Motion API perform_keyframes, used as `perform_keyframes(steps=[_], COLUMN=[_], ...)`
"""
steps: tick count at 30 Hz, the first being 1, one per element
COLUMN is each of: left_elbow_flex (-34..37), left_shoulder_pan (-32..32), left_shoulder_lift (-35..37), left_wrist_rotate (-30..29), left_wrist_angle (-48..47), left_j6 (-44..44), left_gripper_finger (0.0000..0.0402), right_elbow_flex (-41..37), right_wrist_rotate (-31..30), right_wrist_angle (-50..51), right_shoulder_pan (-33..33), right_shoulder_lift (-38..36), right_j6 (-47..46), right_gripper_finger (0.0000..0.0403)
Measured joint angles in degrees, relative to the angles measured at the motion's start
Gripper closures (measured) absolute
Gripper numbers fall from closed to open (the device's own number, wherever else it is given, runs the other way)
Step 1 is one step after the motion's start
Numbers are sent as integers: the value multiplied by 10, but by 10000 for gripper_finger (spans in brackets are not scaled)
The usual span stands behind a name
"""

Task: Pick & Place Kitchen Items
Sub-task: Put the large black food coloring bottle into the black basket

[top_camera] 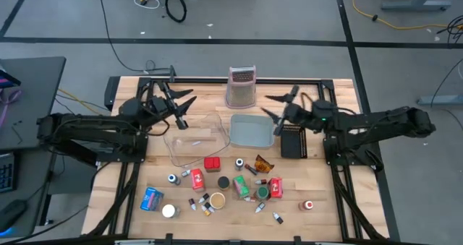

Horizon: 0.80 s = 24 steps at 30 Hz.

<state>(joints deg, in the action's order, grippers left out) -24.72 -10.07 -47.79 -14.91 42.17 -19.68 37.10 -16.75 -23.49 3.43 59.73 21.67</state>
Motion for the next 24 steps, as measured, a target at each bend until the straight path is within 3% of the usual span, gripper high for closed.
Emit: perform_keyframes(steps=[5, 9, 13, 16, 24], left_elbow_flex=[-27, -60, -87, -93, -93], left_shoulder_pan=[0, 0, 0, 0, 0], left_shoulder_lift=[0, 0, 0, -2, -2], left_wrist_rotate=[49, 112, 186, 214, 188], left_wrist_angle=[-72, -168, -253, -260, -261], left_j6=[26, 63, 76, 67, 62], left_gripper_finger=[276, 276, 276, 276, 276], right_elbow_flex=[55, 72, 84, 86, 86], right_wrist_rotate=[108, 172, 177, 177, 178], right_wrist_angle=[96, 105, 107, 107, 64], right_shoulder_pan=[5, 4, 5, 5, 5], right_shoulder_lift=[43, 78, 103, 112, 113], right_j6=[-49, -40, -34, -37, -32], right_gripper_finger=[172, 175, 179, 179, 179])
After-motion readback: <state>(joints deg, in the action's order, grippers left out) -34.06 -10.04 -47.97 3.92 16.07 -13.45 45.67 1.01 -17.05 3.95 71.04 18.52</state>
